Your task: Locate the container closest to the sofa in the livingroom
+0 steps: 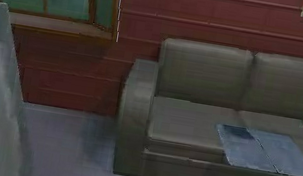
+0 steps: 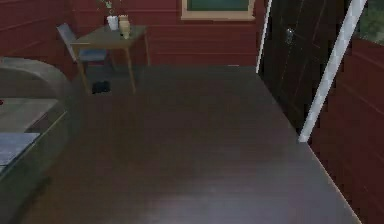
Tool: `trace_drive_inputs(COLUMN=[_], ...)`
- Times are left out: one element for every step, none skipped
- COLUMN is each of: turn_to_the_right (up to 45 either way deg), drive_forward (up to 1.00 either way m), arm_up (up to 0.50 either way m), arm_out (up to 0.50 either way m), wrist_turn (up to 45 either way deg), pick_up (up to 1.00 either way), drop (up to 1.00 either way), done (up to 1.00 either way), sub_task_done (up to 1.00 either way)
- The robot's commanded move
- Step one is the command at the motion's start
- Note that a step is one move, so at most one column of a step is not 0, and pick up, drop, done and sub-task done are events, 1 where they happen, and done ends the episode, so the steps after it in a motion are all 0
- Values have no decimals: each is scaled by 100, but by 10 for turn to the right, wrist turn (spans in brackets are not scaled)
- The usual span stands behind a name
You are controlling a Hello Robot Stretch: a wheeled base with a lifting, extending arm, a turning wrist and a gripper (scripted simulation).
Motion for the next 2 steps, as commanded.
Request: trace_drive_inputs(turn_to_the_right=[0,450], drive_forward=[55,0], arm_up=[0,0], arm_out=[0,0], wrist_turn=[0,0], pick_up=[0,0], drop=[0,0], done=[0,0], sub_task_done=[0,0])
